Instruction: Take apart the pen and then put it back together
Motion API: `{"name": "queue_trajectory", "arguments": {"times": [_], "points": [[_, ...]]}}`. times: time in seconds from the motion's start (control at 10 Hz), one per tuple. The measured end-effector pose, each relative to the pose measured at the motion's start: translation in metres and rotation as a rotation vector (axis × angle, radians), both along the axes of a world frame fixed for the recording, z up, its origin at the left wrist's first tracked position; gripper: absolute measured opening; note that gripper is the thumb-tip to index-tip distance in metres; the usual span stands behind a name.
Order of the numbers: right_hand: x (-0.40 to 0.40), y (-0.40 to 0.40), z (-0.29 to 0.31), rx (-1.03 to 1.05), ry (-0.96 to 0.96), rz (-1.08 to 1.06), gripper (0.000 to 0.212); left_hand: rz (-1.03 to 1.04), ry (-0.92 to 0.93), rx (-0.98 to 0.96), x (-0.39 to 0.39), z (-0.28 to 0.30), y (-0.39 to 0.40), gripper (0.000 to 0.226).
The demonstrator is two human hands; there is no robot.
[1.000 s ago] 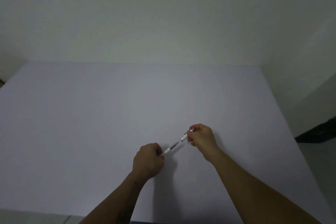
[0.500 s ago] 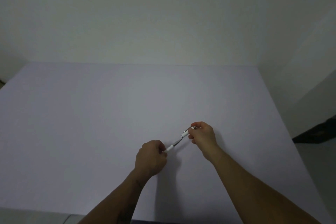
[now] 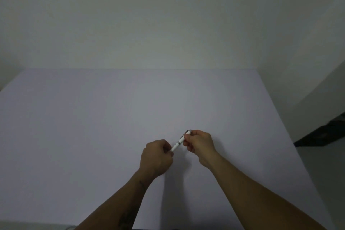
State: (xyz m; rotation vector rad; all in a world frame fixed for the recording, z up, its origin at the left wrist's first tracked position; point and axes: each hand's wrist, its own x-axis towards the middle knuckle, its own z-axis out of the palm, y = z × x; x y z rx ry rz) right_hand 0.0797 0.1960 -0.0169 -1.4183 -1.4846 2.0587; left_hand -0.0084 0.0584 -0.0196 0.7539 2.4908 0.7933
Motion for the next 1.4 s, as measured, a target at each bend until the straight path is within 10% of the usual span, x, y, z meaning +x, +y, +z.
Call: {"name": "queue_trajectory", "arguments": {"times": [0.5, 0.9, 1.4], "points": [[-0.016, 0.008, 0.010, 0.081, -0.082, 0.077, 0.012, -0.032, 0.105, 0.148, 0.012, -0.014, 0.007, 0.018], [0.003, -0.022, -0.025, 0.646, -0.584, 0.641, 0.033, -0.425, 0.291, -0.474, 0.008, -0.057, -0.071, 0.077], [0.018, -0.038, -0.014, 0.689, -0.653, 0.471, 0.041, -0.583, 0.261, -0.500, -0.009, -0.043, -0.085, 0.077]]}}
